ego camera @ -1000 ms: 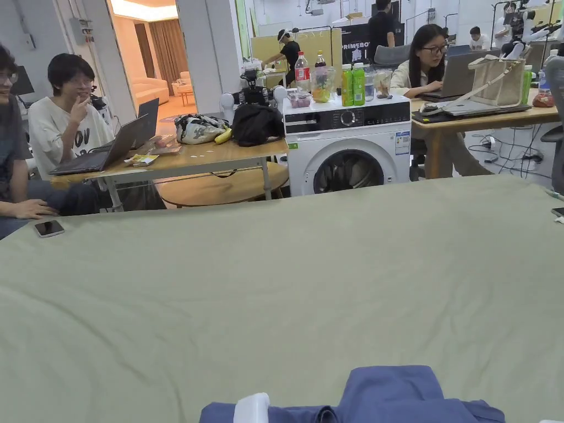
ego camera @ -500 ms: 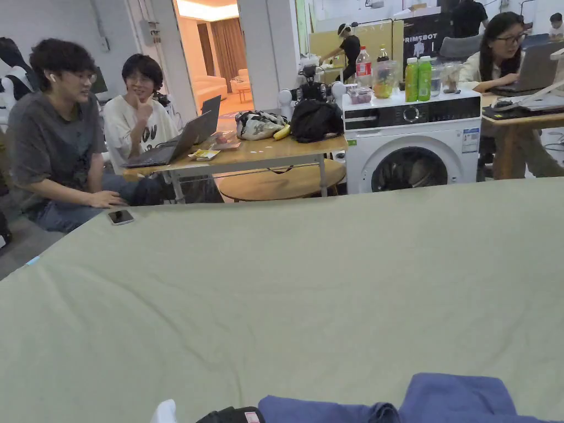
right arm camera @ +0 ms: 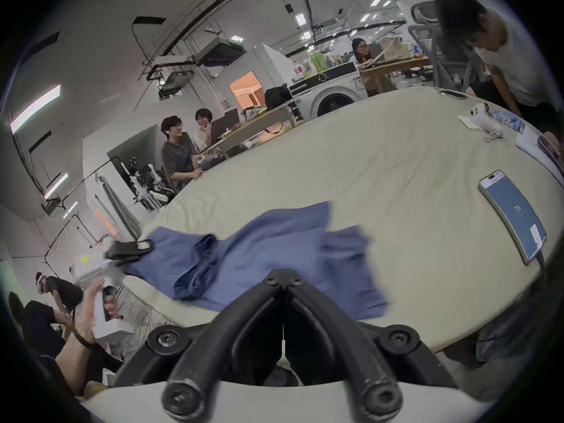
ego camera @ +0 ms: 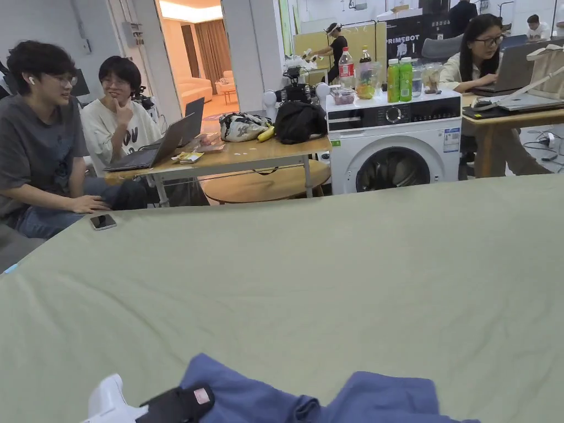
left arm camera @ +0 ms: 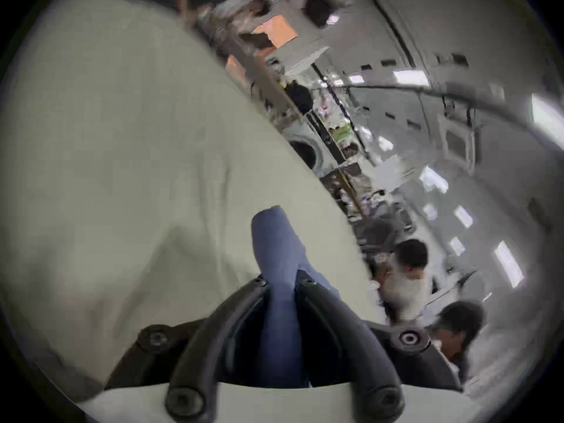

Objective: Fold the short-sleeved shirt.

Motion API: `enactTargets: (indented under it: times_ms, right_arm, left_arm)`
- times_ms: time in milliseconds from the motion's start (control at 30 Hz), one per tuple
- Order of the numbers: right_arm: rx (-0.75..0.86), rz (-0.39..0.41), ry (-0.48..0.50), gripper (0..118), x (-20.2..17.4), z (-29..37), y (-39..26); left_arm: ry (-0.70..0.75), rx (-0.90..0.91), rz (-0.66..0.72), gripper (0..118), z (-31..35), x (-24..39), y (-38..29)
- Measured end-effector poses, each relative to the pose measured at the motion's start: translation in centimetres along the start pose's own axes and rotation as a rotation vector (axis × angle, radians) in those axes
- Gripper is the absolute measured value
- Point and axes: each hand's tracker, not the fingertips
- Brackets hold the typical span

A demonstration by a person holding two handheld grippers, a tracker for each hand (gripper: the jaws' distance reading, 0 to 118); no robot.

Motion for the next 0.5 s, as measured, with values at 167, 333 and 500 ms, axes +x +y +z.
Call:
enactTargets:
  times_ms: [167, 333, 500]
  right_arm:
    - [0.056, -0.072, 0.0, 0, 0.7, 1.3, 0.1]
    - [0.112, -0.123, -0.016, 0, 1.6, 3.2, 0.1]
    - [0.119, -0.101, -0.105, 0, 3.0, 4.3, 0.1]
  left_arm:
    - [-0.131, -0.144, -0.163, 6, -5.7, 8.4, -2.8]
    - [-0.171, -0.369, -0.212, 6, -16.2, 11.5, -10.4]
    - [-0.274, -0.415, -0.214, 10, -18.1, 13.8, -13.1]
